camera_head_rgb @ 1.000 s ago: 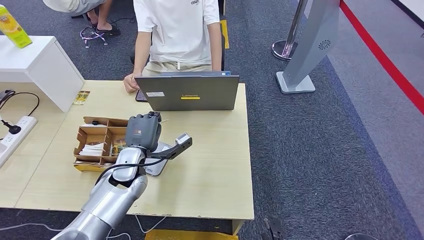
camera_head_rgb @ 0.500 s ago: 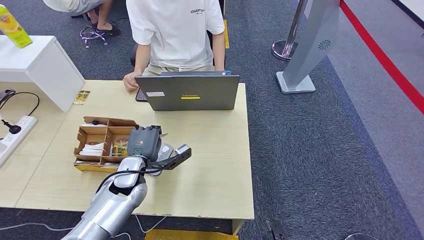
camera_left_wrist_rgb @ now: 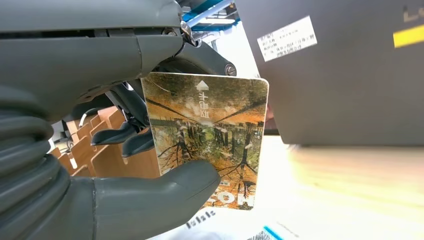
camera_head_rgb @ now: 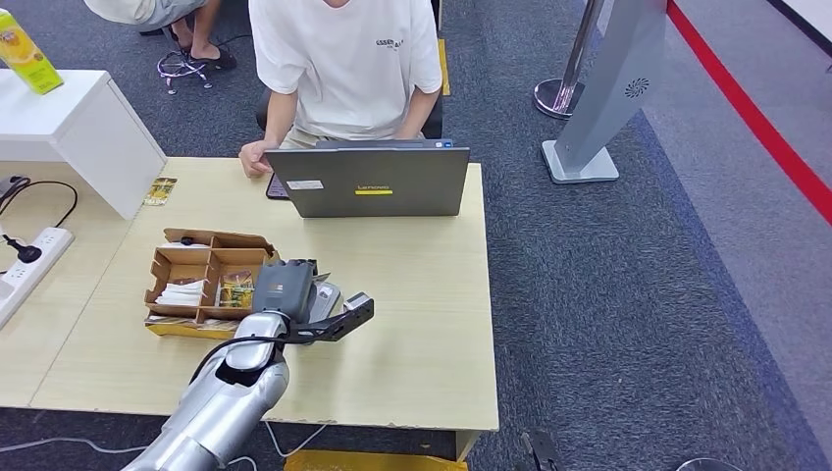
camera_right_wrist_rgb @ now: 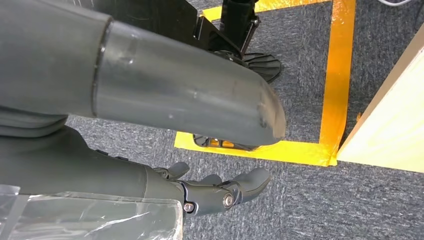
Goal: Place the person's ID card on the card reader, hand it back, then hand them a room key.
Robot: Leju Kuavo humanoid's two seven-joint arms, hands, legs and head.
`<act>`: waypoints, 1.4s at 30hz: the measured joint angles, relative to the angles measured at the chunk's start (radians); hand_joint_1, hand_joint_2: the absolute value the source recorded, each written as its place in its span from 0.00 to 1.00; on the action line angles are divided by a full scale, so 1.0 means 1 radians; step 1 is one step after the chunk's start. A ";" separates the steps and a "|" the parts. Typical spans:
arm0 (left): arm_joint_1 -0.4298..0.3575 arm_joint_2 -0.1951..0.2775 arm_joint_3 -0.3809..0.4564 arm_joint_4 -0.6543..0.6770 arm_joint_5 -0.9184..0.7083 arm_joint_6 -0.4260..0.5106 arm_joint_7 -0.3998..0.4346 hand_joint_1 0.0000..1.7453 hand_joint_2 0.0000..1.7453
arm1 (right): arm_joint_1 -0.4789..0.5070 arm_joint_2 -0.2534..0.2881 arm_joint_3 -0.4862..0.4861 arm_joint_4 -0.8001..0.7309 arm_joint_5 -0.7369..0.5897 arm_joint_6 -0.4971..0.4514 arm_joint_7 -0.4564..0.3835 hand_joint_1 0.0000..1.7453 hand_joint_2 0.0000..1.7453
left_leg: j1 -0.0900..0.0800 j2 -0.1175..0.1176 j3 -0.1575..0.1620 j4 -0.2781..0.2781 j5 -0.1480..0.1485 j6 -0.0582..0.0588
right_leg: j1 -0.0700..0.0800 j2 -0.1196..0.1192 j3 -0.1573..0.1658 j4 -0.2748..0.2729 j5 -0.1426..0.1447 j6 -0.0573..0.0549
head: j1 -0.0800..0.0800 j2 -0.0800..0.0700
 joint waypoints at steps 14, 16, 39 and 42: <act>-0.039 -0.001 0.000 0.057 0.041 -0.040 -0.023 1.00 1.00 | -0.001 0.000 0.000 -0.005 0.007 -0.002 0.009 0.00 0.00 | 0.000 0.000 0.000 0.000 0.000 0.000 | 0.000 0.000 0.000 0.000 0.000 0.000 | 0.000 0.000; -0.043 -0.001 0.000 0.058 0.050 -0.026 -0.030 1.00 1.00 | -0.001 0.000 0.000 -0.005 0.007 -0.003 0.010 0.00 0.00 | 0.000 0.000 0.000 0.000 0.001 0.000 | 0.000 0.000 0.000 0.000 0.000 0.000 | 0.000 0.000; -0.496 0.030 0.037 0.021 -0.120 0.235 0.050 1.00 1.00 | -0.060 0.021 0.021 -0.001 0.072 0.002 0.068 0.00 0.00 | 0.002 -0.001 -0.005 0.000 0.008 -0.001 | 0.001 -0.001 -0.004 0.002 0.006 0.000 | 0.000 0.000; -0.581 0.028 0.041 0.118 -0.149 0.225 0.068 1.00 1.00 | -0.071 0.027 0.027 0.001 0.073 0.002 0.079 0.00 0.00 | 0.002 -0.001 -0.005 0.000 0.009 0.000 | 0.001 -0.001 -0.005 0.002 0.007 0.000 | 0.000 0.000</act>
